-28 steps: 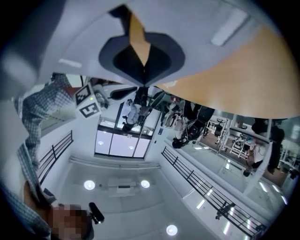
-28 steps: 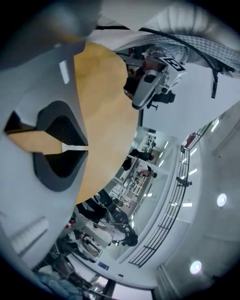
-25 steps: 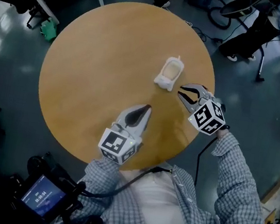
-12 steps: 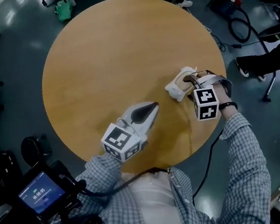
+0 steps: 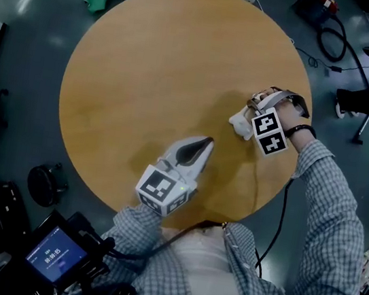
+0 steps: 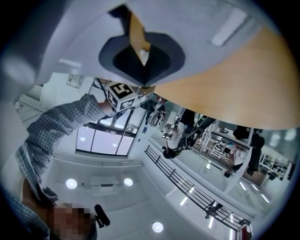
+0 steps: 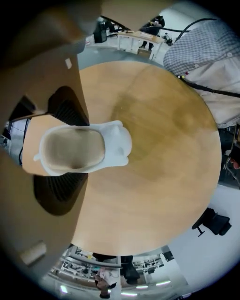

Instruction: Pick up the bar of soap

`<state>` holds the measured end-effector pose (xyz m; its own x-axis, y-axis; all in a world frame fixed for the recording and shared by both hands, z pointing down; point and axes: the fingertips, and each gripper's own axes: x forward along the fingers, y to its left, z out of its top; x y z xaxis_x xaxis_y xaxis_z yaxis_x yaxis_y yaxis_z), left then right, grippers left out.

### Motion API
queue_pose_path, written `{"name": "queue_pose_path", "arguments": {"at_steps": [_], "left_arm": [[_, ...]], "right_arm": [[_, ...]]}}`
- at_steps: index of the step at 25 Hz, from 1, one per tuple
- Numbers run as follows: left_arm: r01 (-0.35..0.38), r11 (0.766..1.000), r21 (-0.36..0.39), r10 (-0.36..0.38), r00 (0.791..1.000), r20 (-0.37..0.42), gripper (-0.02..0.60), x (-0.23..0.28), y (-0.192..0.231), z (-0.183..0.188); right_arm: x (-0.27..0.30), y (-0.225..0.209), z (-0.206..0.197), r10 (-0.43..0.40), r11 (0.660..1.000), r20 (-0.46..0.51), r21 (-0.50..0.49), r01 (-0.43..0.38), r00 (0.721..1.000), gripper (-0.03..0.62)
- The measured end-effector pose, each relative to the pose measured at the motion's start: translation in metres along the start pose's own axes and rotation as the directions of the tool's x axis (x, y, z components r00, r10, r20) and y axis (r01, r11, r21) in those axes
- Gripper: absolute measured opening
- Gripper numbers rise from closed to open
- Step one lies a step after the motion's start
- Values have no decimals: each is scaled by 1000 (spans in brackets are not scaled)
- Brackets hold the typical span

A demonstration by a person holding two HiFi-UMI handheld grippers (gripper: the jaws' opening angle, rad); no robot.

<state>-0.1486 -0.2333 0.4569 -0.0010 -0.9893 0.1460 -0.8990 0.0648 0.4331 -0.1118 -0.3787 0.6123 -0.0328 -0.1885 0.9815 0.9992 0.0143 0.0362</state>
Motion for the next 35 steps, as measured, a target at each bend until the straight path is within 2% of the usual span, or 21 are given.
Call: {"name": "queue_pose_path", "arguments": {"at_steps": [2,3,11,18,23,27,32,35], "left_arm": [[-4,1000,-5,4,1000,-1,-2,-1,0,-1],[-5,1000,-8,5,1000,-2,-2,-2,0,-2],[-8,1000,-15,8,1000,-9,-2,-1,-2,-2],[-19,1000,-16,19,1000,-2,-2,-3,2,-2],[-15,1000,-14,15,1000,-4,-2,-4,1,-2],[-3,1000,-17,3,1000,-6,-2,-2,-3,-2],[16,1000,-11,-16,1000,-10,-2,1,-8,-2],[27,1000,-6,-27,1000,-12,-2,0,-10,-2]], "right_arm": [[-1,2,2,39,999,-1,-7,-39,999,285],[-2,3,3,48,999,-1,-11,-48,999,290],[-5,4,3,76,997,29,23,-76,997,266],[-7,2,2,60,995,62,79,-64,996,258],[-14,2,1,36,992,83,121,-46,996,258],[-22,1,0,-4,980,119,197,-20,993,258],[-31,1,-3,-58,954,154,299,10,986,258],[-35,0,-6,-108,919,182,393,28,977,258]]}}
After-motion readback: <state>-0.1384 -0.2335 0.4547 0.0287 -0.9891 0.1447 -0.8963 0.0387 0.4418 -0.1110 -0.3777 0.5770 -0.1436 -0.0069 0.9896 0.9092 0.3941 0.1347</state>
